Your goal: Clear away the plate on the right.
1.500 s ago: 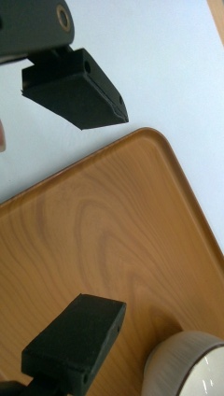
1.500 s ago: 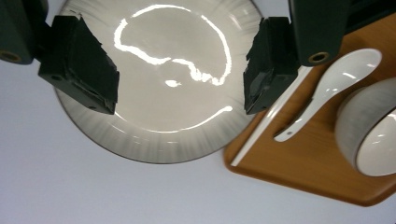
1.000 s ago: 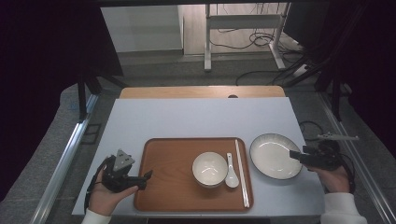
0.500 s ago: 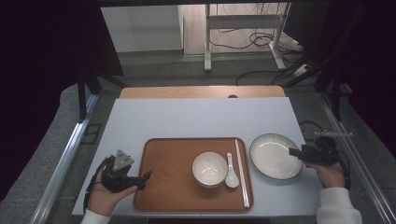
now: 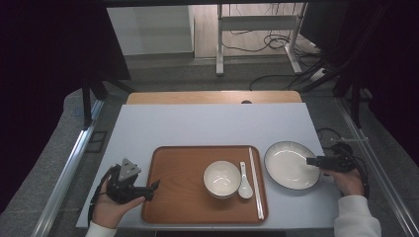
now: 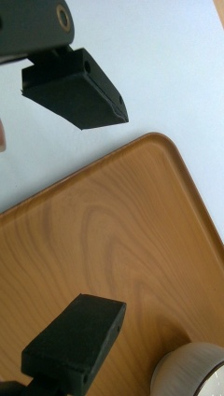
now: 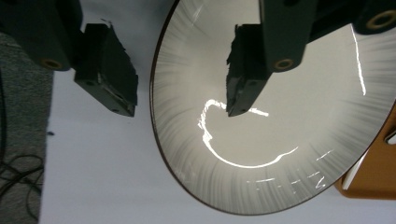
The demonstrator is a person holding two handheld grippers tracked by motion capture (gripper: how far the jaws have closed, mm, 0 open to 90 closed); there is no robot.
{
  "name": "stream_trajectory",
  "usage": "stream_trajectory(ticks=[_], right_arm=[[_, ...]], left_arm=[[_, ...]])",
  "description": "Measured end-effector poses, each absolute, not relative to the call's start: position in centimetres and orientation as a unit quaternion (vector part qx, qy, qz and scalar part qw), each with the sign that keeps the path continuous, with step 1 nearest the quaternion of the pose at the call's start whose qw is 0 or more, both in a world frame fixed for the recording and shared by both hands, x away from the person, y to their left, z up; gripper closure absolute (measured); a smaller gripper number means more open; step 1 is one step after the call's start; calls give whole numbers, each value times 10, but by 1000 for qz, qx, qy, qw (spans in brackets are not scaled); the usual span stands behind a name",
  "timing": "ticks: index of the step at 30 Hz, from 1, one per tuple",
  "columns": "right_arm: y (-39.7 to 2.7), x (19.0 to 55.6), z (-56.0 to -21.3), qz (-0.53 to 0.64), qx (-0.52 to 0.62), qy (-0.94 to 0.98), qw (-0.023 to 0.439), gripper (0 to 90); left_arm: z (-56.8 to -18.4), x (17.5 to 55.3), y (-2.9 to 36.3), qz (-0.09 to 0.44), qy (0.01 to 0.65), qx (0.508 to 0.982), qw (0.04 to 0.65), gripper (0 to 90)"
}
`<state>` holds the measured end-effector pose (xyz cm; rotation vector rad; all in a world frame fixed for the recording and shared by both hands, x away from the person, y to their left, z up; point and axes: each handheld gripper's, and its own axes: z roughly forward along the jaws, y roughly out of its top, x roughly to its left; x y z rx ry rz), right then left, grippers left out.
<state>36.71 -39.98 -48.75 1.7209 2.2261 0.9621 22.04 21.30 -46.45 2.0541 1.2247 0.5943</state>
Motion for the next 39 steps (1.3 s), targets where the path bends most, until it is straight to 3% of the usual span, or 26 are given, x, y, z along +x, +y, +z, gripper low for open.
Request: stream_trajectory(ticks=[4,8,13,27,39], right_arm=[[-403,371,-493,320,576,749,65,543],[-403,373,-498,310,585,747,51,694],[-411,376,-500,328,597,732,29,765],[-412,371,-479,357,598,717,31,852],[-397,370,-454,347,588,727,70,854]], left_arm=[[-465,220,213,226,470,787,331,98],[-465,220,213,227,472,786,330,98],[-465,221,212,226,472,786,328,98],[-465,221,214,227,473,786,326,98],[-463,221,214,228,472,784,331,98]])
